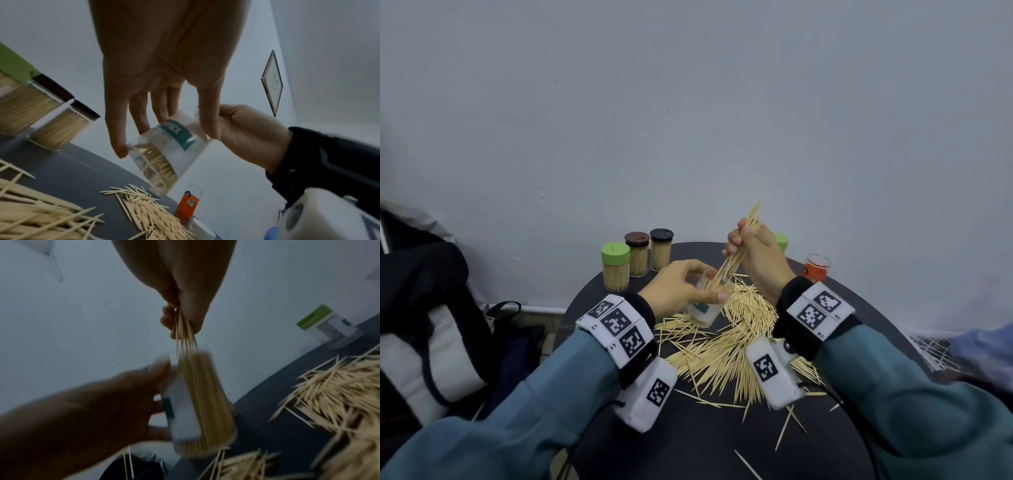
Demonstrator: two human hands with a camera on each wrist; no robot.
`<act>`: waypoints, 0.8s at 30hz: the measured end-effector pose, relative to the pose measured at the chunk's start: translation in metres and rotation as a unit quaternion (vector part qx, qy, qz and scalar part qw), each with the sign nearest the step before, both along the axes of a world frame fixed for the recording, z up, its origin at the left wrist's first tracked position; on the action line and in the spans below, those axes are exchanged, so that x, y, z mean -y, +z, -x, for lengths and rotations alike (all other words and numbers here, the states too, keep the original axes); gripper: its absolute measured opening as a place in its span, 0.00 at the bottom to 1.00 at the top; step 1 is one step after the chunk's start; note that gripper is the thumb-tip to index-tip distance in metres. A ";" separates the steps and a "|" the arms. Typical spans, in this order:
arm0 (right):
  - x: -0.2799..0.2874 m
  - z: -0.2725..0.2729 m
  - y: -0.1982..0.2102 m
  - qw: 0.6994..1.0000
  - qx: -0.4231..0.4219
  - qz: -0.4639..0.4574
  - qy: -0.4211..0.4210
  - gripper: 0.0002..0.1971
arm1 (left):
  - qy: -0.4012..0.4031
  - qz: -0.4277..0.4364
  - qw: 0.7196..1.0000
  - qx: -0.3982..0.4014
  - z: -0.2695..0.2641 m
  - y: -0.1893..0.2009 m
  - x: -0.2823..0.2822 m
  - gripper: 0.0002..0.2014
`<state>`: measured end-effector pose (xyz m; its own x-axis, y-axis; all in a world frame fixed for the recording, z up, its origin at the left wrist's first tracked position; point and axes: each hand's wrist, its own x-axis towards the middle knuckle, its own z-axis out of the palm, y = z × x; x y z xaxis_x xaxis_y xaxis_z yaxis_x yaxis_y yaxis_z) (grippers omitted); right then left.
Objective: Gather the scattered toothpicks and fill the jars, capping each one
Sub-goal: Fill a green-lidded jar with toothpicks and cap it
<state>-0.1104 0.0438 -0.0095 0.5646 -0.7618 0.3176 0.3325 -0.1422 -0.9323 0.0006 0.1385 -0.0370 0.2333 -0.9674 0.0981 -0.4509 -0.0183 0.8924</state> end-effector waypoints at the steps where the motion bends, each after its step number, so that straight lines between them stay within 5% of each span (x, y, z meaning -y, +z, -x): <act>1: -0.003 -0.001 -0.004 1.000 -0.018 0.003 -0.003 0.12 | 0.001 0.002 1.000 -0.010 0.001 0.000 0.000 0.24; 11: -0.015 -0.006 -0.025 0.997 -0.072 0.007 0.042 0.08 | 0.021 0.014 0.998 -0.058 -0.003 -0.002 0.003 0.25; 15: -0.013 -0.006 -0.021 0.996 -0.082 0.034 0.033 0.10 | 0.021 0.016 0.998 -0.061 -0.001 -0.003 0.005 0.18; 20: -0.013 -0.003 -0.023 0.994 -0.082 0.062 0.046 0.13 | 0.034 0.011 0.998 -0.059 -0.003 -0.004 0.006 0.31; 24: -0.013 0.001 -0.025 0.995 -0.078 0.040 0.053 0.12 | 0.032 0.005 0.998 -0.059 -0.005 -0.006 0.006 0.32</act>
